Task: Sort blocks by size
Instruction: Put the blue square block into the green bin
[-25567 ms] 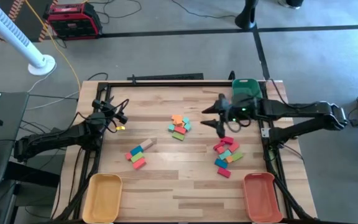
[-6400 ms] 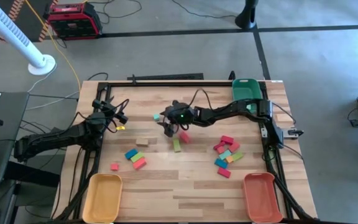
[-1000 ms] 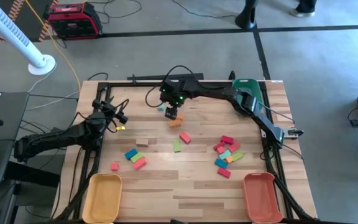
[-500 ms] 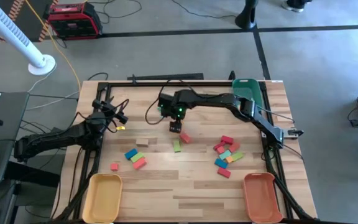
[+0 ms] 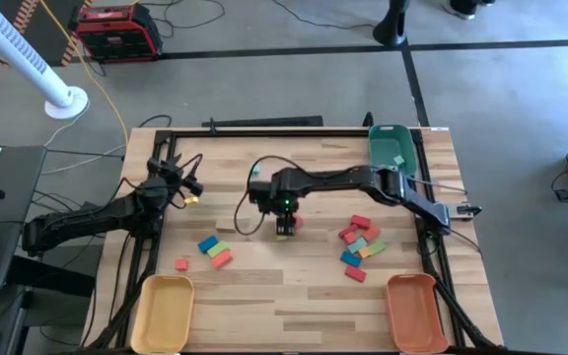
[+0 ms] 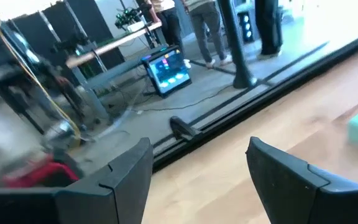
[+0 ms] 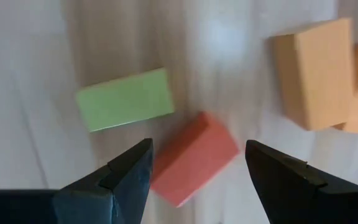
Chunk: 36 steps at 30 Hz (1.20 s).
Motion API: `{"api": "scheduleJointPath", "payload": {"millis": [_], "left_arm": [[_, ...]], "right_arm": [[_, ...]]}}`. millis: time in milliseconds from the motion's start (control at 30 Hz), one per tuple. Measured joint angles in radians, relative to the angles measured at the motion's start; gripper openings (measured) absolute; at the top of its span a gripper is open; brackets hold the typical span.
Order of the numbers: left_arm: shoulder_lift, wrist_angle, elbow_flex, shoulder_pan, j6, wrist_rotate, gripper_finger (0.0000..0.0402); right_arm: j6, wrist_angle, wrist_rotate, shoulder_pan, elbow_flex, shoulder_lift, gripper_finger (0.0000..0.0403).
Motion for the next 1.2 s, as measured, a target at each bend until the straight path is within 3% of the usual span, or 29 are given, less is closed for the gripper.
{"api": "scheduleJointPath", "payload": {"millis": [233,433,633,767,967,1200], "left_arm": [[0.000,0.017,0.000,0.000,-0.331,0.107,0.0247],[0.001,0.185,0.009,-0.001,-0.138,0.323,0.0247],[0.001,0.271,0.013,-0.022,-0.136,0.548,0.0247],[0.001,0.308,0.014,-0.020,-0.180,0.534,0.0247],[0.002,0.394,0.015,-0.019,-0.090,0.719,0.0247],[0.002,0.479,0.018,-0.019,-0.084,0.747,0.0247]], "right_arm": [[0.040,-0.024,0.011,0.068,0.000,0.000,0.0282],[0.090,-0.054,0.032,0.110,0.000,-0.033,0.0282],[0.167,-0.071,0.136,0.158,0.000,-0.118,0.0282],[0.224,-0.086,0.191,0.194,0.000,-0.183,0.0282],[0.326,-0.159,0.270,0.249,0.000,-0.261,0.0282],[0.461,-0.260,0.376,0.319,0.000,-0.323,0.0282]]}}
